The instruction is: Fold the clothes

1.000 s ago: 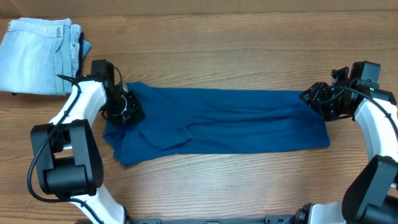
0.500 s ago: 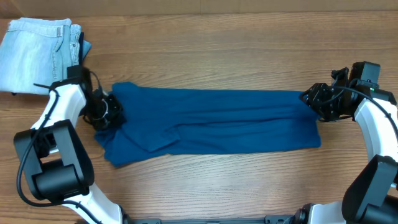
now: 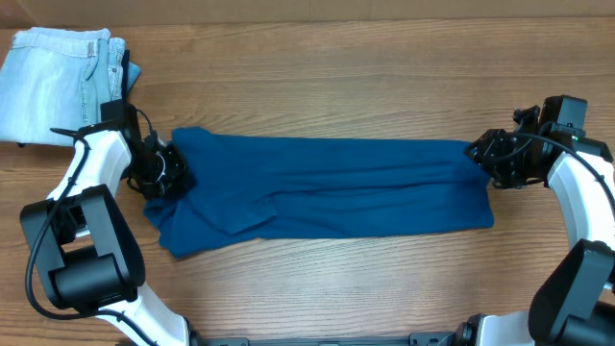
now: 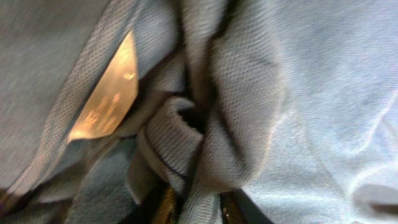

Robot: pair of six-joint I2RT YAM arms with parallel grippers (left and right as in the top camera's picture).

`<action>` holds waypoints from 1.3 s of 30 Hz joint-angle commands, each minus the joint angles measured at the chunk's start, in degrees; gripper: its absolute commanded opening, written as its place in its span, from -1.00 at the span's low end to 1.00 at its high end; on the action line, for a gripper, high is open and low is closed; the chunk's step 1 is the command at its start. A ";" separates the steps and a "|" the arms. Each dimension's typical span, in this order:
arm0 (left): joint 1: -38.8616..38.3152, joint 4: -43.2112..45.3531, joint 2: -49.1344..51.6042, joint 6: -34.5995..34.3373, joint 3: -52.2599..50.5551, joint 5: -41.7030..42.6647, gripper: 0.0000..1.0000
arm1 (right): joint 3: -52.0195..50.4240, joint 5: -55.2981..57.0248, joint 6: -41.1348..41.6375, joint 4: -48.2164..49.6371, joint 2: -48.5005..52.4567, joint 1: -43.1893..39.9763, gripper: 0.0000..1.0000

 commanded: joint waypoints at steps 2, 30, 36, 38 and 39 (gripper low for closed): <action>0.26 0.39 -1.29 3.87 4.63 3.96 -0.31 | 0.50 2.12 0.50 1.99 -0.57 0.26 0.15; -20.63 0.72 -2.16 17.79 13.35 2.75 -0.51 | 0.55 1.86 -4.55 -0.13 6.08 13.51 -0.34; -27.19 9.35 -8.81 12.52 13.40 -2.95 -0.48 | 0.37 6.84 -3.23 0.61 6.62 16.61 -0.58; -28.30 10.82 -12.37 12.57 13.40 -5.57 -0.40 | -0.24 7.04 -2.86 1.20 7.76 16.90 -0.62; -28.70 11.21 -14.08 12.59 13.40 -6.38 -0.38 | -0.48 7.02 -2.84 1.55 8.44 16.90 -0.62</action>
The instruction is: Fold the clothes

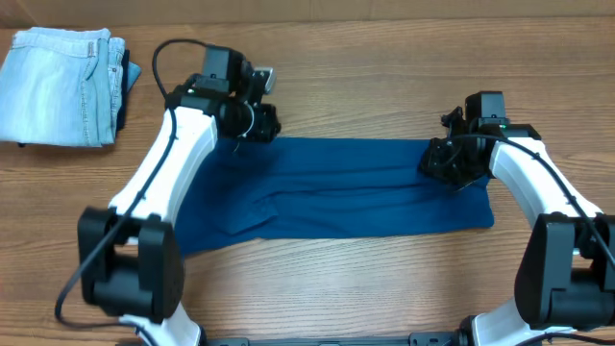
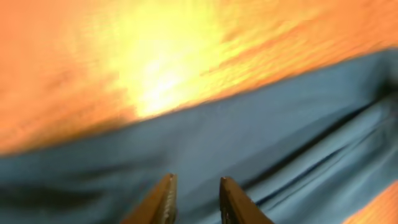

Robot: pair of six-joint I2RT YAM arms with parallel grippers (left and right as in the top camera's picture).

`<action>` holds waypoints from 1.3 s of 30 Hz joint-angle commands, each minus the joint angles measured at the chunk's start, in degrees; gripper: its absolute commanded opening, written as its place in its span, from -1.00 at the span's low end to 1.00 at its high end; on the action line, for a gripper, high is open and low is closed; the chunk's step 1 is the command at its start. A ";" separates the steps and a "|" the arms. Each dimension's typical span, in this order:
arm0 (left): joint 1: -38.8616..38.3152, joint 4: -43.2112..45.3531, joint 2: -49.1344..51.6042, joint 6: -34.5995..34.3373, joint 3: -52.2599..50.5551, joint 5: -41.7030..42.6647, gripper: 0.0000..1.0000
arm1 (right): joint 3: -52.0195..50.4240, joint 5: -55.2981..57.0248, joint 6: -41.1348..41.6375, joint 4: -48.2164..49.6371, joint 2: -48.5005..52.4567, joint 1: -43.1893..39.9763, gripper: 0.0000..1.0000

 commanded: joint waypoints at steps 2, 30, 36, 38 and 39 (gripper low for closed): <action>-1.66 1.84 -12.59 -1.79 0.98 -7.15 -0.34 | -0.98 2.69 1.55 2.78 4.33 0.37 -0.63; -1.66 -1.90 -24.20 -1.27 0.98 -8.55 -0.14 | -0.98 16.76 5.53 15.06 16.37 -15.15 -0.76; -1.66 -1.92 -24.17 -1.25 0.98 -8.61 -0.13 | 0.13 10.51 0.28 16.87 16.22 -16.59 -0.59; -1.66 -2.27 -24.17 -1.29 0.98 -9.14 -0.10 | 1.73 8.48 0.26 15.80 15.74 -15.74 -0.42; -1.64 -2.60 -24.17 -1.53 0.98 -10.23 -0.05 | 2.95 7.30 0.28 14.95 15.02 -15.10 -0.35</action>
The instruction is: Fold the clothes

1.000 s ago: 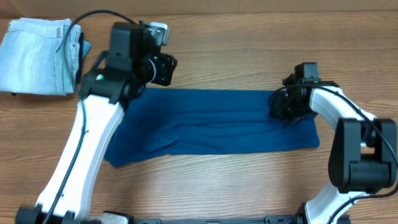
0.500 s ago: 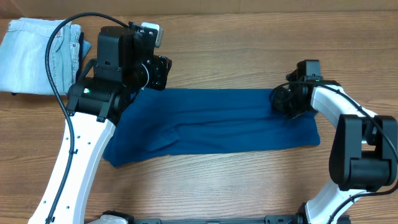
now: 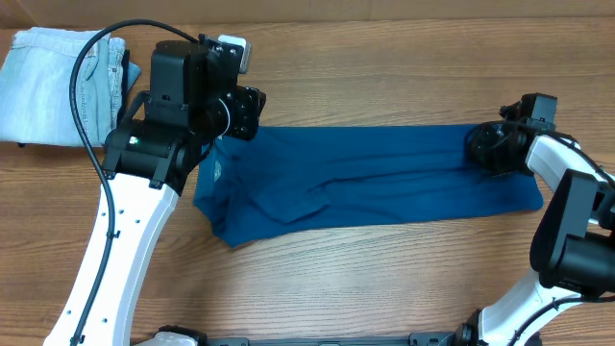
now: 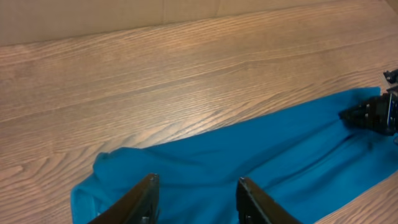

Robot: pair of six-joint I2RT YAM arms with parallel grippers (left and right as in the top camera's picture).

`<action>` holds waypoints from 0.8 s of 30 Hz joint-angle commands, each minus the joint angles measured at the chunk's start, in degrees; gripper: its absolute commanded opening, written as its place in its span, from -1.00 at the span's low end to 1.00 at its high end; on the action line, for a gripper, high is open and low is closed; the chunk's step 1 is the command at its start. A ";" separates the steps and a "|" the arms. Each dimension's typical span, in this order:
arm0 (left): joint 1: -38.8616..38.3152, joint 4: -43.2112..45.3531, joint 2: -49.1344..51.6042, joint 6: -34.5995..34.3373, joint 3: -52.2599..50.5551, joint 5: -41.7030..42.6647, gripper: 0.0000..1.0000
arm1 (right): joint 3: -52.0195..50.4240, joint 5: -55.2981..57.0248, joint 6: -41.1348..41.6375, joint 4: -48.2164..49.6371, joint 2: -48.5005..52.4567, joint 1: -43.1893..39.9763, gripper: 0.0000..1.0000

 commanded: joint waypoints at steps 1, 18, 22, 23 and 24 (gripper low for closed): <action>-0.20 -0.83 -0.87 -0.92 0.83 -3.45 -0.03 | 1.70 4.28 -1.97 -2.86 2.38 0.74 -0.28; 20.06 -17.97 -2.34 -18.05 0.11 -3.76 0.50 | 12.68 -9.84 -0.90 -19.28 -11.85 8.11 0.31; 22.77 -17.22 -1.60 -18.71 -3.17 -1.44 0.73 | 12.68 -10.51 -0.85 -19.50 -11.85 8.13 0.50; 23.08 -16.85 -1.22 -18.67 -4.28 -1.27 0.75 | 12.68 -10.49 -0.85 -19.87 -11.85 8.13 0.59; 23.08 -16.41 -0.98 -18.67 -5.11 -1.14 0.75 | 12.68 -10.47 -0.85 -20.44 -11.85 8.13 0.60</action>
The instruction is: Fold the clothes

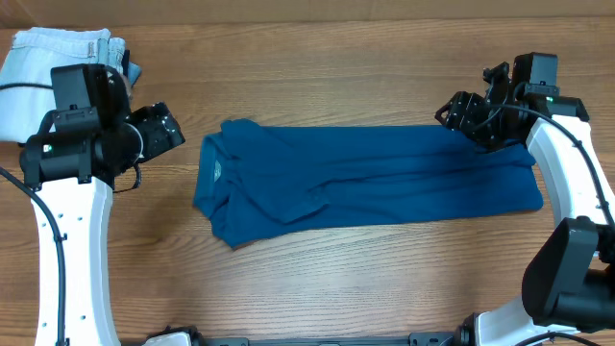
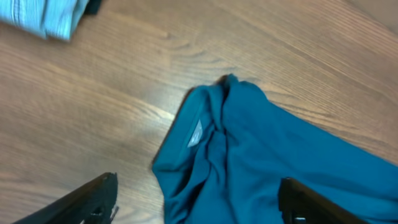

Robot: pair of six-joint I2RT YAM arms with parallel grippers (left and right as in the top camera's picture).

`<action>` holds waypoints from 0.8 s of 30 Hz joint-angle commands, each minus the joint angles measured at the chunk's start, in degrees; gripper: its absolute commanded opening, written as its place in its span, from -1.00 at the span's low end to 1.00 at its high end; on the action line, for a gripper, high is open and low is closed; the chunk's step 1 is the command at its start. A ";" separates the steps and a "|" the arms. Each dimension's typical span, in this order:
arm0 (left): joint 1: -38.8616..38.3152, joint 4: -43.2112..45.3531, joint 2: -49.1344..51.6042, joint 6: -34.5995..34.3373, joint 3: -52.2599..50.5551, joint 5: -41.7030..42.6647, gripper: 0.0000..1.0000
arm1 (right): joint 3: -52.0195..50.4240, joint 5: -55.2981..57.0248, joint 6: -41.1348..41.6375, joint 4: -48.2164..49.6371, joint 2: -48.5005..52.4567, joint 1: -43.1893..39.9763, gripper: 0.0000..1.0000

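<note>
A blue shirt lies spread lengthwise across the table, its collar end with a white label bunched at the left. My left gripper hangs left of that collar end, clear of the cloth. In the left wrist view the left gripper is open wide with nothing between its fingers. My right gripper is over the shirt's upper right edge. Whether it holds cloth does not show.
Folded pale blue jeans lie at the back left corner, also in the left wrist view as jeans. Bare wooden table runs in front of and behind the shirt.
My left gripper was above the shirt's collar end and is now to its left, off the cloth, jaws wider. My right gripper has shifted from the shirt's right end up and leftward. The shirt lies unchanged.
First the shirt was stretched between both grippers, the left one buried in the collar folds. Then the left gripper was at the shirt's far edge and the right further in. Later the shirt lay further right, left gripper open above it; now both stand off its ends.
</note>
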 commanded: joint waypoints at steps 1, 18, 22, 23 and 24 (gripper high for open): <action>0.74 1.01 0.22 -2.56 -3.98 3.39 0.74 | 0.94 -2.36 -0.11 -1.18 -0.33 0.09 0.60; 0.28 9.11 -0.02 11.10 -1.77 22.23 0.80 | 0.83 -9.11 7.02 -11.65 -0.31 -29.49 0.79; 0.15 9.14 0.00 11.85 -1.77 22.10 0.89 | 0.28 -8.66 6.49 -11.76 -0.28 -34.71 0.86; 0.17 9.14 0.00 11.85 -1.77 21.99 0.92 | -0.13 -8.70 6.12 -11.26 -0.26 -36.09 0.89; 0.20 9.16 0.00 11.85 -1.77 21.99 0.94 | -0.52 -8.87 5.35 -10.84 -0.20 -37.05 0.89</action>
